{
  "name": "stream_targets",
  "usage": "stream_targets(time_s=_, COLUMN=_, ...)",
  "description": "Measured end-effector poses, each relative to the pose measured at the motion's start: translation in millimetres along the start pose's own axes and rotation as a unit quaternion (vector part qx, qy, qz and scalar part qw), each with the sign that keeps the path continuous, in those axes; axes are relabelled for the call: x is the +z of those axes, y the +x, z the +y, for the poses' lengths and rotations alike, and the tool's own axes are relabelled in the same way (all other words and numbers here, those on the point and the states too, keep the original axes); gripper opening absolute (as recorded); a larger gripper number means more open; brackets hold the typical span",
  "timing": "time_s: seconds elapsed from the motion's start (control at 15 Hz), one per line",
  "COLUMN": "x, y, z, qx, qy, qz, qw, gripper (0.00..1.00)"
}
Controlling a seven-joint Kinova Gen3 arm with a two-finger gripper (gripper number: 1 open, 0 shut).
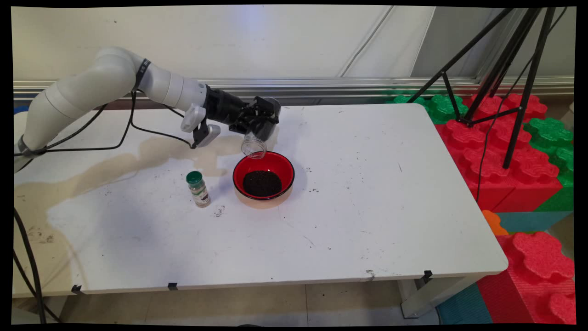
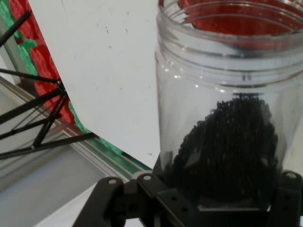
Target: Pour the black seasoning powder in the red bowl
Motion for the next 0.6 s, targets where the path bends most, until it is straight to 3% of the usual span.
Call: stream_targets(time_s=0.6, x=0, y=3, z=-14, qx=0.082, qy=0.010, qz=-0.009, qw=0.9965, gripper=0.00)
